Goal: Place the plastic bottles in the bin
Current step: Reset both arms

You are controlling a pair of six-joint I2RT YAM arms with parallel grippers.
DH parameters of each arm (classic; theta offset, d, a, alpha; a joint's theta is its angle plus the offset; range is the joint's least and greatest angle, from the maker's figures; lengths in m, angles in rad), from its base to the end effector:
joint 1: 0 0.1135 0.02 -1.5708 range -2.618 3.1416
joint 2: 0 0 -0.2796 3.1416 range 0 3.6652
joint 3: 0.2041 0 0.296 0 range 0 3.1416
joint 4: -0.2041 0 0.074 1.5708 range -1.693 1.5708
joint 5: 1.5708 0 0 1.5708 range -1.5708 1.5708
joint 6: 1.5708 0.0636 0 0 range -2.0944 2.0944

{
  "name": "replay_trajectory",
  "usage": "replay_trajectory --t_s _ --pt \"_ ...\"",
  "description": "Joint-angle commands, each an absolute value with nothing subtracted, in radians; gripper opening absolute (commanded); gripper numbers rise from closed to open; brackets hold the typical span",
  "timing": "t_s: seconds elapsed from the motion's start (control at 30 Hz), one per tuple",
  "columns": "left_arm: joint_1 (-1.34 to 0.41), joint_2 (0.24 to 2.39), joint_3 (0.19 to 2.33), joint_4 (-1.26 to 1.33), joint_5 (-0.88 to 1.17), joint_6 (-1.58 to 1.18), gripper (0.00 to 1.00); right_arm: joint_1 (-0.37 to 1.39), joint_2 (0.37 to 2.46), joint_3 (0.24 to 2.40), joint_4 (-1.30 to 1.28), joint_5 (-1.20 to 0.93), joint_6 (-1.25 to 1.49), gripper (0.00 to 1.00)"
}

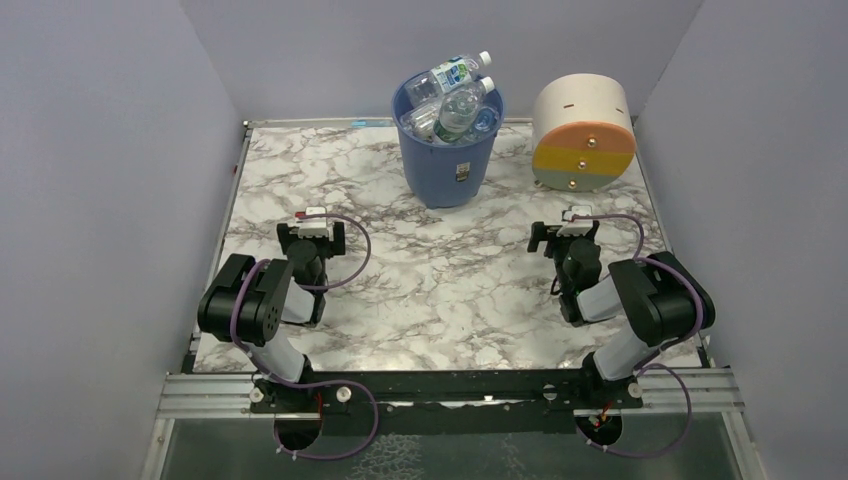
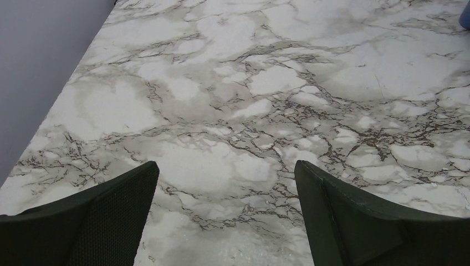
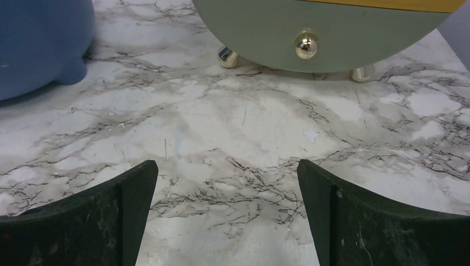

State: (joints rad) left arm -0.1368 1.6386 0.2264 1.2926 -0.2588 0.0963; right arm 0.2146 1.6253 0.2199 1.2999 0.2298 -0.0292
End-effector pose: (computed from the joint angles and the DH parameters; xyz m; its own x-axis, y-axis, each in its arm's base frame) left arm 0.2781 -0.0219 0.0995 -0.1292 0.1116 -0.9853 -0.1080 0.9862 0.1259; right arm 0.2740 0.0449 0.1023 -0.1032 -0.0516 -0.9933 0.0110 0.9985 -0.0530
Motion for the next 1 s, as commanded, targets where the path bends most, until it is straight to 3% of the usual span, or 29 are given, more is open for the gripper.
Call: replay_trajectory --t_s 0.0,0.97 --pt "-0.130 1.647 0.243 1.325 -0.225 0.103 0.99 0.202 1.612 0.238 1.285 0.192 -0.024 0.99" --pt "-0.098 1.644 0.266 1.276 -0.179 0.079 0.99 0.198 1.629 0.236 1.321 0.190 -0.025 0.99"
